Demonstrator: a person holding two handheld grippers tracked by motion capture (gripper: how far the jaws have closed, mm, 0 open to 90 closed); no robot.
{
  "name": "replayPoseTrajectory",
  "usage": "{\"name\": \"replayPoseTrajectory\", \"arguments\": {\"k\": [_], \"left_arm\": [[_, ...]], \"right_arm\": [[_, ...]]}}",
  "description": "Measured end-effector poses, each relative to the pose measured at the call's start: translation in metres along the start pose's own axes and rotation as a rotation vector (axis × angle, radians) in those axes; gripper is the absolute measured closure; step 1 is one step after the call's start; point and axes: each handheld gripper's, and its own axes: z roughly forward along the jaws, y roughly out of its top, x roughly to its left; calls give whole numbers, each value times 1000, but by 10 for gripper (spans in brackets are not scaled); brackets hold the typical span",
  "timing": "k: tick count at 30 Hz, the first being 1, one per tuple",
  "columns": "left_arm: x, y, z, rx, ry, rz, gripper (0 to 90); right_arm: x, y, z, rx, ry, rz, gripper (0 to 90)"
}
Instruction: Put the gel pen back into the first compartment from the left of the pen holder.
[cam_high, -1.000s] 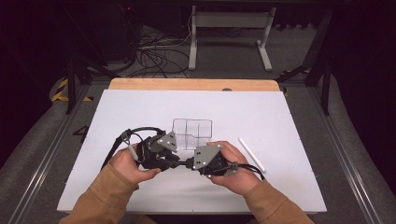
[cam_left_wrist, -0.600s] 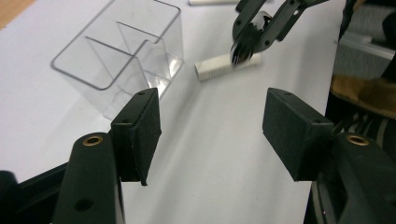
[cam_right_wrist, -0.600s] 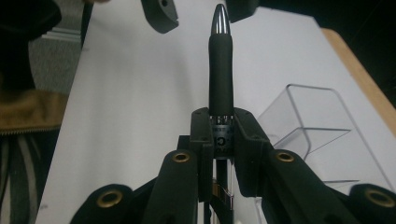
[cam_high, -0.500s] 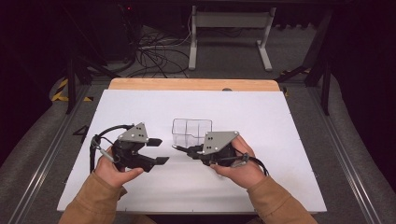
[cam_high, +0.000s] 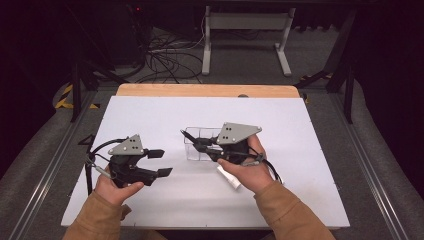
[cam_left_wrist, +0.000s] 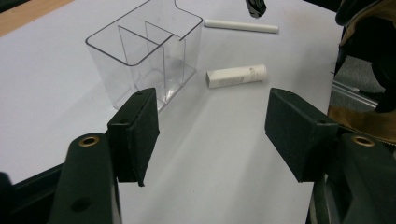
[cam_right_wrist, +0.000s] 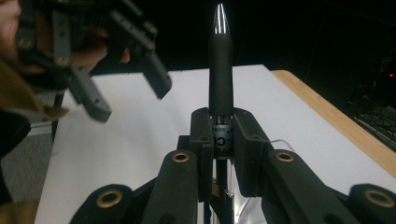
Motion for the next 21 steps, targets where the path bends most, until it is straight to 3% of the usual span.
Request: {"name": "replayPoseTrajectory", "arguments": {"k": [11, 21], "left_arm": [[6, -13, -4, -82, 29, -22, 281], [11, -18, -5, -121, 74, -36, 230]], "right_arm": [[-21, 4, 23, -98, -69, 117, 796], [-32, 4, 50, -178, -149, 188, 795]]}}
